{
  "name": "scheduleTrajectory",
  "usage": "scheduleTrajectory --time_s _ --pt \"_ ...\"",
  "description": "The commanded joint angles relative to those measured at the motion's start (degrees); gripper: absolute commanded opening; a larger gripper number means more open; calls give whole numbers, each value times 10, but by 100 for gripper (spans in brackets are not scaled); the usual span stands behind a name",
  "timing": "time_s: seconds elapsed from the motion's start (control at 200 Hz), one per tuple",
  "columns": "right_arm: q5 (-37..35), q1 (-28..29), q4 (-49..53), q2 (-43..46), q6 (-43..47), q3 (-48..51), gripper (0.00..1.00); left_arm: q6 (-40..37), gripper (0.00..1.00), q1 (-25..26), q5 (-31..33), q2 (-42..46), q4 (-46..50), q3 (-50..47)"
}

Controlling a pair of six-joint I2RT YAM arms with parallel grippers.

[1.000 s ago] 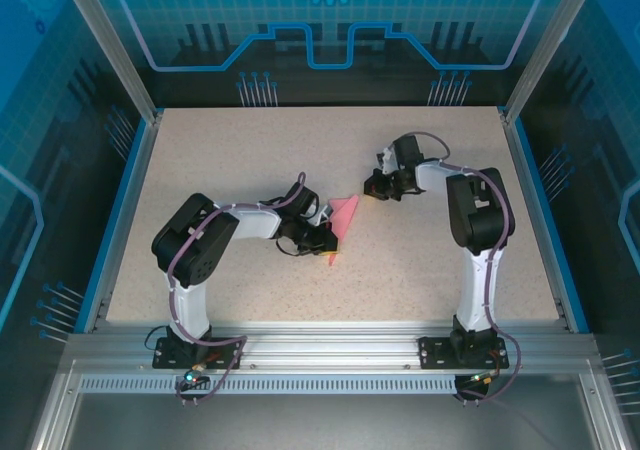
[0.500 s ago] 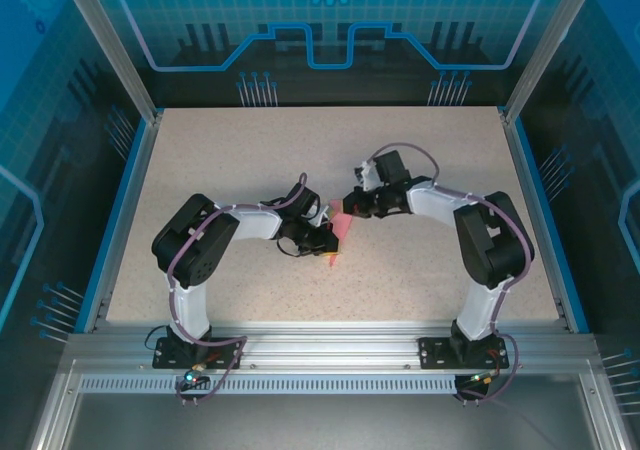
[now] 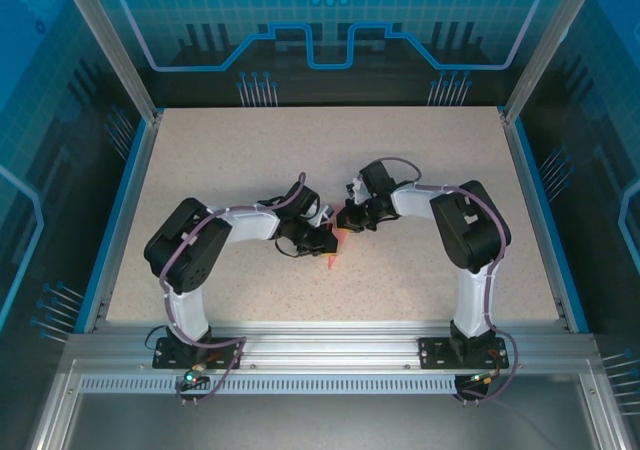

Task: Fold a paper plane with a square sheet of paper (fold left side to right side)
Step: Fold the wing for the fifth time at the center of the table.

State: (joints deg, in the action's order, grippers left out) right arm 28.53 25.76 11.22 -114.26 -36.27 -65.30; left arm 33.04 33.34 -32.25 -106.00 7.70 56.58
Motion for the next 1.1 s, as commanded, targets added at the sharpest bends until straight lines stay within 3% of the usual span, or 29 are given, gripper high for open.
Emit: scheduleTrajectory --time_s 0.0,0.345,1.095 --pt "-23 7 39 -24 -3 -4 3 -1 4 4 -23 31 26 4" --pt "-28 6 49 -29 4 -11 3 -10 5 15 -55 5 42 1" --pt "-56 1 99 -41 27 -25 3 12 6 16 -6 -14 15 -30"
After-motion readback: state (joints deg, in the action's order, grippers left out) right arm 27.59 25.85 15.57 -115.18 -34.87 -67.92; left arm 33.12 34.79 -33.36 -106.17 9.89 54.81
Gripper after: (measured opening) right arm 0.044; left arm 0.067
